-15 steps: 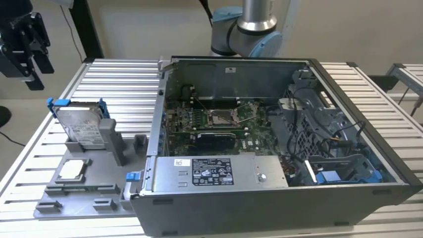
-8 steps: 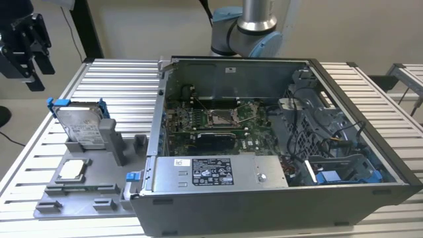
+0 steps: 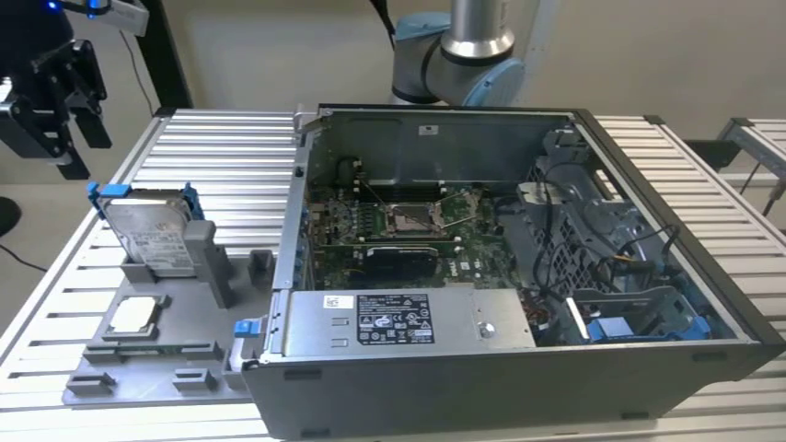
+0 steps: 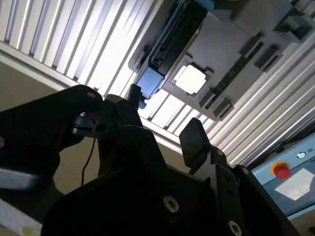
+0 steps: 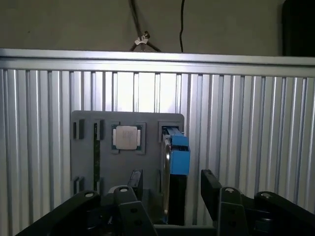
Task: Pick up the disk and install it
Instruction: 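Pick up the disk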
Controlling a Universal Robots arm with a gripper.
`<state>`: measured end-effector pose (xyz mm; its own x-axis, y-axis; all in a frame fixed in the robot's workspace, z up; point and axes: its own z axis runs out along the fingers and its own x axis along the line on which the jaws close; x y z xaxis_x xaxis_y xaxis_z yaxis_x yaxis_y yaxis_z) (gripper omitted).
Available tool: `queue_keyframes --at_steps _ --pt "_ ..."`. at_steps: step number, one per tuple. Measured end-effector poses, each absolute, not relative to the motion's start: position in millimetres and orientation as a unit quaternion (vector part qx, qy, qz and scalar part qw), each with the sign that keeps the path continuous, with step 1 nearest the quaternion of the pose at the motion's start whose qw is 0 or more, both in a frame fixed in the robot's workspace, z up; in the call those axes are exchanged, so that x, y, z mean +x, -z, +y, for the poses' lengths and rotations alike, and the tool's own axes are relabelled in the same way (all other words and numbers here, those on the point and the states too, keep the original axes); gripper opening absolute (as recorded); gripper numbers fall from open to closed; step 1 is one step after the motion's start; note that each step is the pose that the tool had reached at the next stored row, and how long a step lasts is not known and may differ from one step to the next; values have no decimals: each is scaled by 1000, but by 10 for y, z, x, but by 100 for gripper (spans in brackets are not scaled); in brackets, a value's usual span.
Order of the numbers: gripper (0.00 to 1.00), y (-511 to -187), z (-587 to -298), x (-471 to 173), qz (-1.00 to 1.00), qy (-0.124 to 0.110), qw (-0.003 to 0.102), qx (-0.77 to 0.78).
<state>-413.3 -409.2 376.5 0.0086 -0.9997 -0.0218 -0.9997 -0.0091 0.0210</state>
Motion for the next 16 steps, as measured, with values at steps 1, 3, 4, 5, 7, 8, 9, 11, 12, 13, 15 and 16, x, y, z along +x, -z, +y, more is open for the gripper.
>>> queue_keyframes --at_steps 1,3,4,5,7,8,9,11,12,13,15,16 --pt "100 -3746 -4092 -4131 704 -15 0 -710" --pt "100 -3711 -4092 -4129 704 -15 0 -710" --pt "100 -3692 -4091 -4128 704 -15 0 -710" --pt "100 -3674 -4090 -4127 704 -15 0 -710" --pt "100 -3637 -4088 -4125 704 -15 0 -710" --pt "100 -3619 -4085 -4124 704 -15 0 -710" --pt "100 -3602 -4083 -4124 704 -15 0 -710" --pt "100 -3564 -4078 -4123 704 -15 0 -710" --pt "100 -3546 -4075 -4123 704 -15 0 -710" --pt "100 -3528 -4072 -4123 704 -15 0 -710" --pt "100 -3491 -4066 -4123 704 -15 0 -710" --pt "100 -3473 -4064 -4122 704 -15 0 -710"
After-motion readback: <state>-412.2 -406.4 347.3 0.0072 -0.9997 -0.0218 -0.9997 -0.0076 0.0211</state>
